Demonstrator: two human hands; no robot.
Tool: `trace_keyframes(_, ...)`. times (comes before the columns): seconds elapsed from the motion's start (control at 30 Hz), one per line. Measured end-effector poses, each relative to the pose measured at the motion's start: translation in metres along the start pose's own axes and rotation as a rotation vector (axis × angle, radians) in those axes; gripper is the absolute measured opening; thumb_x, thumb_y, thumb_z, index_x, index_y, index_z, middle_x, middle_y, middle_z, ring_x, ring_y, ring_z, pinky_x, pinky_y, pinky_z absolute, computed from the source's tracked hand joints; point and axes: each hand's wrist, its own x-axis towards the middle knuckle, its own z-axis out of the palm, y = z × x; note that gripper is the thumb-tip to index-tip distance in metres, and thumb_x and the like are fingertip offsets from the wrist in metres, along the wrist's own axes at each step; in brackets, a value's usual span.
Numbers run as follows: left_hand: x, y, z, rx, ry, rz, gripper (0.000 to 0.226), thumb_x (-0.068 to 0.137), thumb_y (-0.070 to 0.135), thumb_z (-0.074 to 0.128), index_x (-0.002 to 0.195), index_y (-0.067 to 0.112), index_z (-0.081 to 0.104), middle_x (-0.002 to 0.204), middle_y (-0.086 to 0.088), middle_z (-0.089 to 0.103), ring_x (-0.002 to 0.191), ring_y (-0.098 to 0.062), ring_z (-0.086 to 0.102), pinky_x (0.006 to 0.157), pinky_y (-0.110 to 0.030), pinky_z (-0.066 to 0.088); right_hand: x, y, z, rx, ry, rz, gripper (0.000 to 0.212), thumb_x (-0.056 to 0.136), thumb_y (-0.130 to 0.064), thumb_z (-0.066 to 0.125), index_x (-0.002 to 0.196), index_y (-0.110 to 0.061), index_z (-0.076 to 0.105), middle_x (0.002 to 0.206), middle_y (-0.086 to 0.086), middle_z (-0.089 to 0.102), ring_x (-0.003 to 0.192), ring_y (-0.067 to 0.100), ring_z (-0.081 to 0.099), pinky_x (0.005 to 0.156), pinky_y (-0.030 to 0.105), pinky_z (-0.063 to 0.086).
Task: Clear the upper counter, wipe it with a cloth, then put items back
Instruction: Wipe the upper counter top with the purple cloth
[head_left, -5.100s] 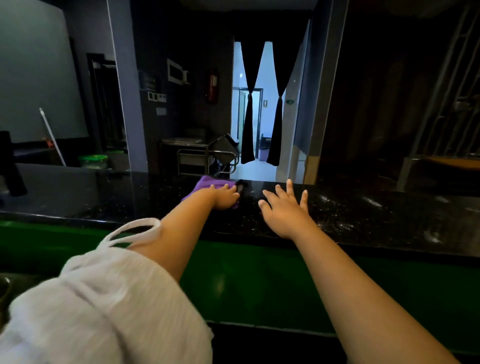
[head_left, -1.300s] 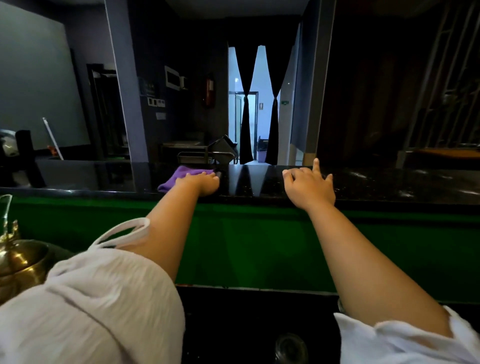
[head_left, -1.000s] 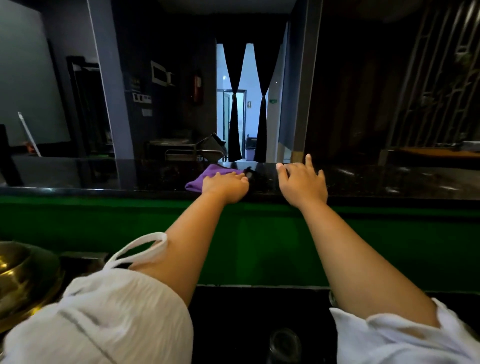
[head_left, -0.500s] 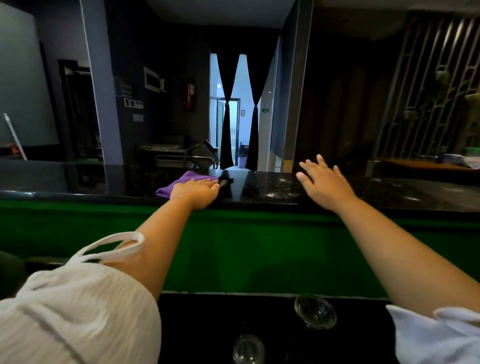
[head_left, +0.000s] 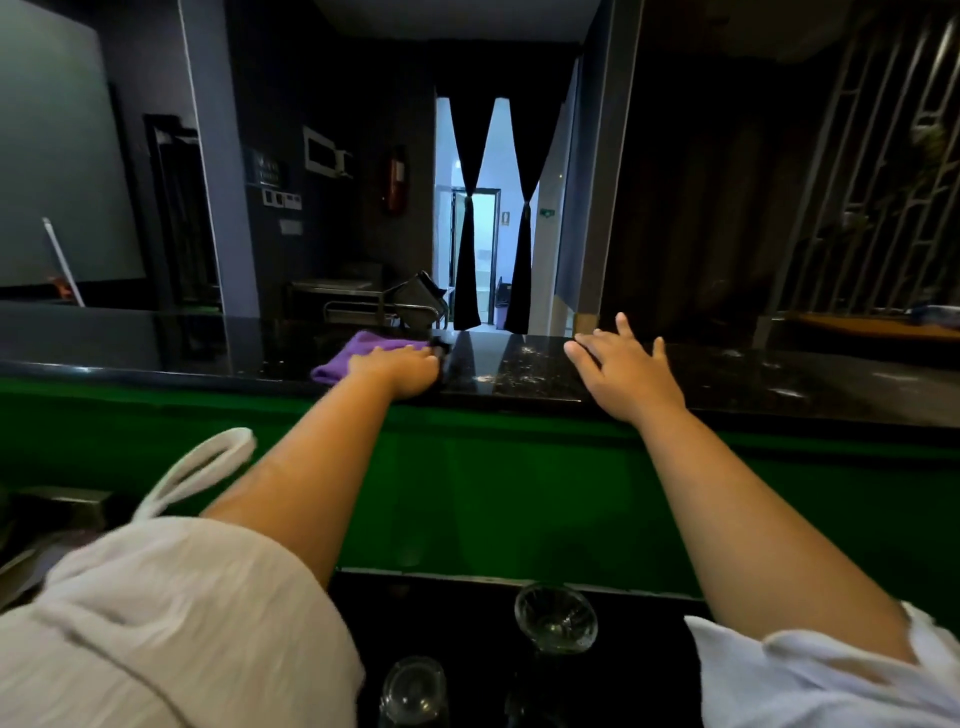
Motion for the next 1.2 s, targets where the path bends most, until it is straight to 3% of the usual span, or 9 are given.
trace_keyframes(0.2,-0.019,0.102,0.007,-0.047,0.008,0.096,0.053,0.099,0.035,0.012,0.150,0.024,0.018,0.159,-0.001,0.013,0.146,-0.034,0.010,0.114,-0.057,0.006,0.002,0.003,0.002,0.026,-0.004,0.022,0.063,0.095,-0.061,0.017,0.142,-0.027,0.041,0.155,0.000,0.030,0.148,0.017,0.001,0.116,0.056,0.006)
trace_keyframes(0.33,-0.015,0.063,0.004,-0.052,0.037,0.070,0.054,0.099,0.041,0.010,0.150,0.027,0.013,0.159,0.002,0.007,0.147,-0.030,0.008,0.117,-0.056,0.006,0.001,0.004,0.002,0.068,0.014,0.014,0.065,0.094,-0.062,0.014,0.141,-0.027,0.043,0.154,0.000,0.032,0.148,0.017,0.001,0.115,0.056,0.008)
trace_keyframes(0.5,-0.002,-0.016,0.002,-0.028,0.002,-0.161,0.067,0.088,0.050,0.005,0.150,0.026,0.011,0.160,0.001,0.004,0.147,-0.028,0.007,0.118,-0.053,0.008,-0.002,0.002,0.001,0.073,0.033,-0.006,0.065,0.095,-0.060,0.016,0.138,-0.022,0.046,0.151,0.003,0.035,0.148,0.019,0.002,0.115,0.057,0.009)
trace_keyframes(0.6,0.001,0.004,0.003,-0.112,0.036,-0.222,0.063,0.090,0.050,0.014,0.149,0.030,0.015,0.159,0.000,0.012,0.146,-0.030,0.013,0.118,-0.052,0.010,-0.004,0.001,-0.001,0.081,0.033,-0.008,0.065,0.096,-0.059,0.018,0.140,-0.018,0.044,0.152,0.005,0.034,0.148,0.020,0.002,0.116,0.057,0.010)
trace_keyframes(0.73,-0.015,0.091,0.006,-0.045,0.033,0.033,0.065,0.088,0.040,0.003,0.148,0.023,0.022,0.158,-0.001,0.017,0.145,-0.029,0.019,0.115,-0.059,0.011,-0.005,0.002,-0.002,0.083,0.052,0.003,0.064,0.096,-0.058,0.020,0.139,-0.017,0.044,0.152,0.007,0.034,0.148,0.021,0.003,0.115,0.056,0.012)
trace_keyframes(0.83,-0.027,0.112,0.014,-0.052,0.055,0.036,0.049,0.101,0.037,0.011,0.149,0.032,0.018,0.158,0.008,0.013,0.147,-0.029,0.010,0.114,-0.058,0.003,-0.005,0.003,0.000,0.073,0.026,0.035,0.068,0.095,-0.061,0.016,0.141,-0.018,0.042,0.153,0.007,0.032,0.148,0.021,0.002,0.115,0.055,0.013)
trace_keyframes(0.97,-0.024,0.055,0.007,-0.109,0.069,0.049,0.048,0.101,0.041,0.015,0.147,0.034,0.022,0.158,0.008,0.018,0.145,-0.021,0.019,0.118,-0.051,0.011,-0.004,0.004,-0.001,0.076,-0.024,0.041,0.074,0.093,-0.064,0.010,0.142,-0.019,0.042,0.154,0.007,0.031,0.148,0.021,0.001,0.115,0.055,0.012)
trace_keyframes(1.1,-0.026,-0.018,-0.001,-0.178,0.113,-0.193,0.048,0.101,0.038,0.022,0.148,0.027,0.026,0.157,0.003,0.021,0.144,-0.018,0.021,0.121,-0.039,0.010,-0.005,0.004,0.000,0.063,-0.016,0.015,0.073,0.093,-0.063,0.010,0.139,-0.019,0.045,0.152,0.008,0.033,0.148,0.022,0.002,0.115,0.056,0.013)
trace_keyframes(1.2,-0.022,-0.017,-0.008,-0.216,0.091,-0.215,0.048,0.103,0.030,0.022,0.149,0.018,0.024,0.158,-0.001,0.017,0.145,-0.017,0.018,0.121,-0.033,0.008,-0.002,0.003,0.000,0.075,-0.021,0.027,0.069,0.095,-0.061,0.014,0.140,-0.017,0.043,0.152,0.009,0.033,0.148,0.023,0.001,0.114,0.057,0.014)
